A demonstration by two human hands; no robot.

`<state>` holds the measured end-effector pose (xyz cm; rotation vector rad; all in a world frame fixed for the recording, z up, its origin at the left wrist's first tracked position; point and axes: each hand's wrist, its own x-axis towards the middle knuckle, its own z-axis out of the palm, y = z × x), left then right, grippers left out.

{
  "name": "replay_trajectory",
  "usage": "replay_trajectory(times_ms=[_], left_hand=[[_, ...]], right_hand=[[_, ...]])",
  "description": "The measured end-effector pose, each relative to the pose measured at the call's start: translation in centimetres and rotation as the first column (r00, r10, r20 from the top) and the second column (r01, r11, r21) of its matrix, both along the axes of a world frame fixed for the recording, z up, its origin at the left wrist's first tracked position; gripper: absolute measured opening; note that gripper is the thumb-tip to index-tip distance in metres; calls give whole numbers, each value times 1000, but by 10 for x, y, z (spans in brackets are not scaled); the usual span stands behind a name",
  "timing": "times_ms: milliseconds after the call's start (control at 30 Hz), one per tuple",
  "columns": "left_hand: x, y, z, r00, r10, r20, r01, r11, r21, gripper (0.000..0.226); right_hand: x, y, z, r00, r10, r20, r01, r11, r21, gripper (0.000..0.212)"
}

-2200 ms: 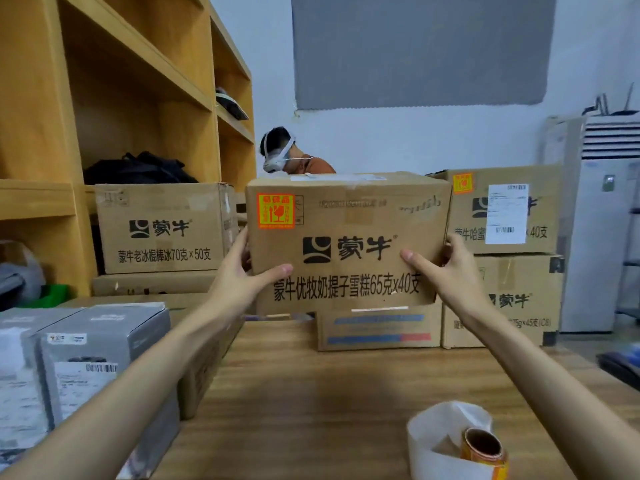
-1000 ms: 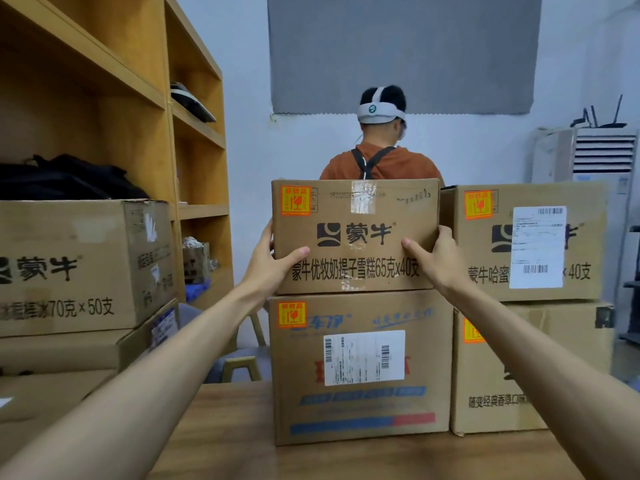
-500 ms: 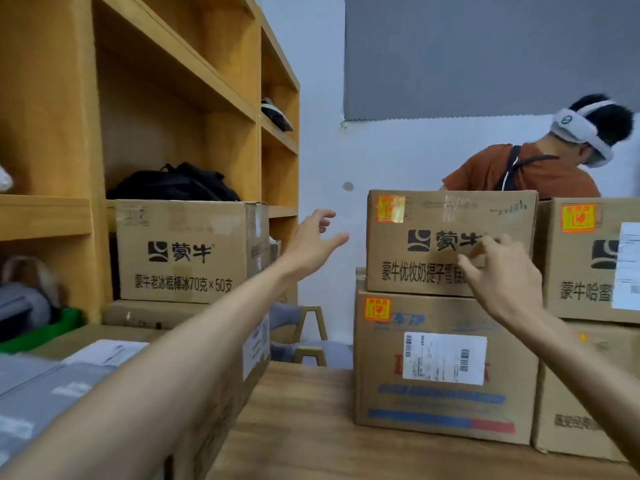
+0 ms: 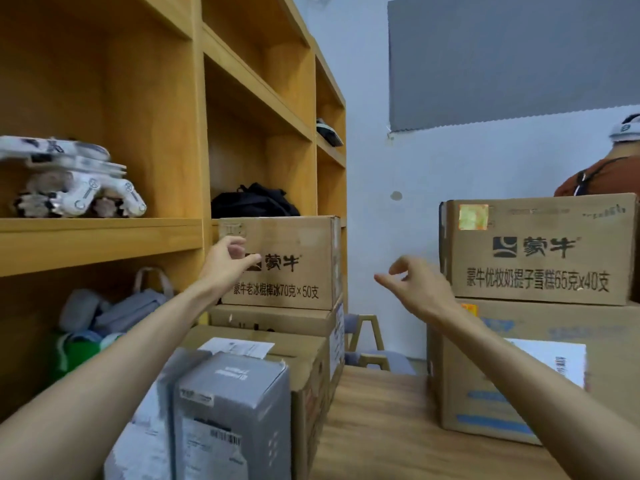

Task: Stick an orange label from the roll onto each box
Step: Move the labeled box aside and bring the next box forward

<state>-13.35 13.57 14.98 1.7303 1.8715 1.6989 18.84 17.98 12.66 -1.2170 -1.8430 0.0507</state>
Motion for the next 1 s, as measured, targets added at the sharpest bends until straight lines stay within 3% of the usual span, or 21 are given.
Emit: replay_trajectory(times_ms=[233,500,600,800,867,1000], left_hand=[[-74,43,-22,995,72,76,-62,990,-125,69],[-117,112,-28,990,71,121,-46,979,-197,80],[-119,130,-25,983,64,173,-29,979,-200,87],[-119,144,-21,959,32,280,18,985,-172,95],[-118,138,-24,966,23,257,18,988,-156,90],[-104,112,-23,992,-12,125,23,996,-87,90]], right_hand=[[-72,41,-7,999,47,6,-46,994,-99,45],[-122,107,-11,997,69,-36,-74,979,-189,62],[-131,128,-9,989,94,-112,-119,964,-240,66],[-140,141,-13,900,277,-338,-381,875,-298,61],[-138,138,-16,879,263,-398,-391,876,-283,58],[-119,120,-13,907,209,-367,-293,937,-190,50]])
